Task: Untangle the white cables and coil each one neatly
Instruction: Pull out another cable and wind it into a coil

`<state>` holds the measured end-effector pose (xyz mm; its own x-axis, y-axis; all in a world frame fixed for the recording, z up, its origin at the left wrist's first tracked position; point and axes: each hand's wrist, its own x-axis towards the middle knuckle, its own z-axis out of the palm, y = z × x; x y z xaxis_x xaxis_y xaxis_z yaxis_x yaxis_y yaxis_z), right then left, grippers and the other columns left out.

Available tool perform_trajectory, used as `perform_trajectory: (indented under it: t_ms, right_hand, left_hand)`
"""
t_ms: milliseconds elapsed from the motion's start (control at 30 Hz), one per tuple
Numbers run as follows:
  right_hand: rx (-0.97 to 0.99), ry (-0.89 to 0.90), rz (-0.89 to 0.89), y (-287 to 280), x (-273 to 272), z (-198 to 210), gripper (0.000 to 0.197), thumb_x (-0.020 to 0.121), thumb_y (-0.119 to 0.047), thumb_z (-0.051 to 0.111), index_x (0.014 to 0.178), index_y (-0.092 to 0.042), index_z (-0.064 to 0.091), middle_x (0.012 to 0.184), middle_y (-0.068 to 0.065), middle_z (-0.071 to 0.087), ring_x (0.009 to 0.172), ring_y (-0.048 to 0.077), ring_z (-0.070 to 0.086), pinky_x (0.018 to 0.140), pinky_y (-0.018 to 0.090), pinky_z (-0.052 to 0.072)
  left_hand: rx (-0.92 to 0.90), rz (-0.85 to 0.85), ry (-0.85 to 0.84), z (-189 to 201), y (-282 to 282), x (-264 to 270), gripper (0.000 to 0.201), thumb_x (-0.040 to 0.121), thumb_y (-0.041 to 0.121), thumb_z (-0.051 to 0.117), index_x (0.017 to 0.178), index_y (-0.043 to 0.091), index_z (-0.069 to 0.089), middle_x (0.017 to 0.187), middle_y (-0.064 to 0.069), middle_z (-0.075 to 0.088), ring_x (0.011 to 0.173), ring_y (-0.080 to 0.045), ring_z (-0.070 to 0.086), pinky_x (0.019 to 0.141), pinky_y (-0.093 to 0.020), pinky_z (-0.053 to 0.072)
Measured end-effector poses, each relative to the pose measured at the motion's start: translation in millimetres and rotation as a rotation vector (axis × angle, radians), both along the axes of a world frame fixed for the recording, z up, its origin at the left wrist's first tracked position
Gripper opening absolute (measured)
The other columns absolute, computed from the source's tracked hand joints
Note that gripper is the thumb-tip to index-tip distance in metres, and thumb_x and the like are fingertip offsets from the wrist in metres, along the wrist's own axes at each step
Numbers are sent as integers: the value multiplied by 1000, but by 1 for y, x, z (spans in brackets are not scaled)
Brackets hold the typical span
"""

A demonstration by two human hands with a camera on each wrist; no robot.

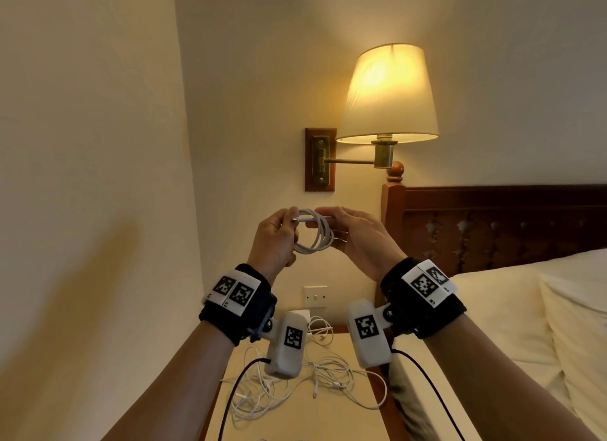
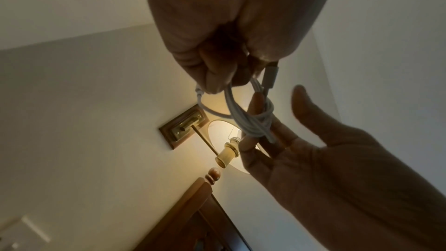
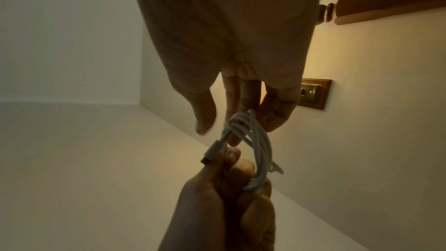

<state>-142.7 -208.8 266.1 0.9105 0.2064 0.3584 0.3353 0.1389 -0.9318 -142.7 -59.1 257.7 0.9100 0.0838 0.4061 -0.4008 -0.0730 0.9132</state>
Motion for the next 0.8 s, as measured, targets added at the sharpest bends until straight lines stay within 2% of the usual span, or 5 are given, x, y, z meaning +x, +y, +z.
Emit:
perform_trajectory:
  t_ms: [200, 400, 567, 700, 800]
  right_hand:
    - [-25, -55, -54, 0, 2, -4, 23, 92, -9, 61, 114, -14, 67, 98, 11, 72, 88, 17, 64, 77, 27, 50]
    - [185, -28, -101, 9, 10, -15, 24, 92, -5, 61, 114, -12, 68, 96, 7, 72, 83, 14, 63, 76, 26, 50]
    - [293, 41, -99, 13, 10, -22, 28, 93, -5, 59, 120, -9, 64, 99, 7, 73, 90, 15, 65, 81, 32, 52]
    - [336, 72, -111, 13, 11, -26, 28, 93, -5, 59, 120, -10, 64, 99, 5, 73, 87, 13, 65, 76, 31, 52]
    - [348, 93, -115, 12, 13, -28, 27, 93, -4, 59, 120, -11, 64, 99, 6, 73, 83, 13, 66, 70, 29, 52]
  left_hand:
    - [44, 46, -72, 1, -2, -2, 31, 100, 38, 47, 99, 16, 68, 69, 0, 48, 57, -10, 40, 48, -22, 35]
    - [-98, 407, -145, -24, -7, -2, 26, 89, 46, 62, 95, 21, 69, 86, 10, 65, 85, -20, 64, 82, -45, 57]
    - [7, 250, -2, -39, -17, -8, 36, 84, 51, 64, 82, 15, 71, 74, -7, 69, 55, -16, 59, 59, -31, 53]
    - [-296, 109, 172, -33, -16, -4, 31, 81, 37, 74, 94, 9, 69, 87, -7, 73, 77, -18, 70, 57, -24, 56]
    - [-417, 65, 161, -28, -15, -3, 29, 80, 25, 76, 100, 5, 68, 88, -11, 73, 77, -19, 71, 62, -24, 58]
